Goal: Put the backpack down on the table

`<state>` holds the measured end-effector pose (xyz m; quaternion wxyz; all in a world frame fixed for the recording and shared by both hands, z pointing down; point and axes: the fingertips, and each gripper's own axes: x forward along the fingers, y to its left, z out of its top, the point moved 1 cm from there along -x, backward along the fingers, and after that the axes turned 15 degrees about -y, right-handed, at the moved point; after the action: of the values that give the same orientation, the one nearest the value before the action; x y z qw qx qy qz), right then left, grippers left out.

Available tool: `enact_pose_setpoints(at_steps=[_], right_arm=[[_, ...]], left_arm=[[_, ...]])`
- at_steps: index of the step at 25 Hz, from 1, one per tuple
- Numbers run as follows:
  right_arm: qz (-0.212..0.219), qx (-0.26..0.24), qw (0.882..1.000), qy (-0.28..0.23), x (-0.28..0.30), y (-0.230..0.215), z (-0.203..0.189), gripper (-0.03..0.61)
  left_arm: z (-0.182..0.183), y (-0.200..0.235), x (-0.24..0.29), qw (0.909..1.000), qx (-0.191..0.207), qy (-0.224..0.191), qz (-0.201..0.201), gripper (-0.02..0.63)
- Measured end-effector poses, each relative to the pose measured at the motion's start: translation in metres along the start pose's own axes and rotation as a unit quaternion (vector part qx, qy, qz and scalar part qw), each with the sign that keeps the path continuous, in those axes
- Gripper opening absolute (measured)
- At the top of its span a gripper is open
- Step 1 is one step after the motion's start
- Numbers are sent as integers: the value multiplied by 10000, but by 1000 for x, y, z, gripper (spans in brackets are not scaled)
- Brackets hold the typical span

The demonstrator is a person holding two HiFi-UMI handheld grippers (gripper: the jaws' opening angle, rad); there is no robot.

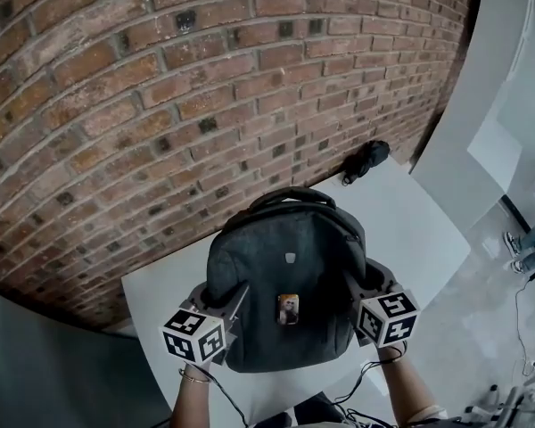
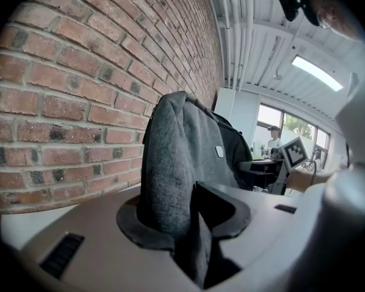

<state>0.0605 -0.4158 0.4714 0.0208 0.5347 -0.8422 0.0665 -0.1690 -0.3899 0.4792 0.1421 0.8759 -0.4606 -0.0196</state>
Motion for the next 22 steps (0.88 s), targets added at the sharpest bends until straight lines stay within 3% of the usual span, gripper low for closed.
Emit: enact_pose_setpoints(at_steps=[22], right_arm=[[98, 236, 9996, 91, 54, -26, -37, 121]], left_arm=[[-23, 40, 43, 9985, 76, 344, 420, 156]])
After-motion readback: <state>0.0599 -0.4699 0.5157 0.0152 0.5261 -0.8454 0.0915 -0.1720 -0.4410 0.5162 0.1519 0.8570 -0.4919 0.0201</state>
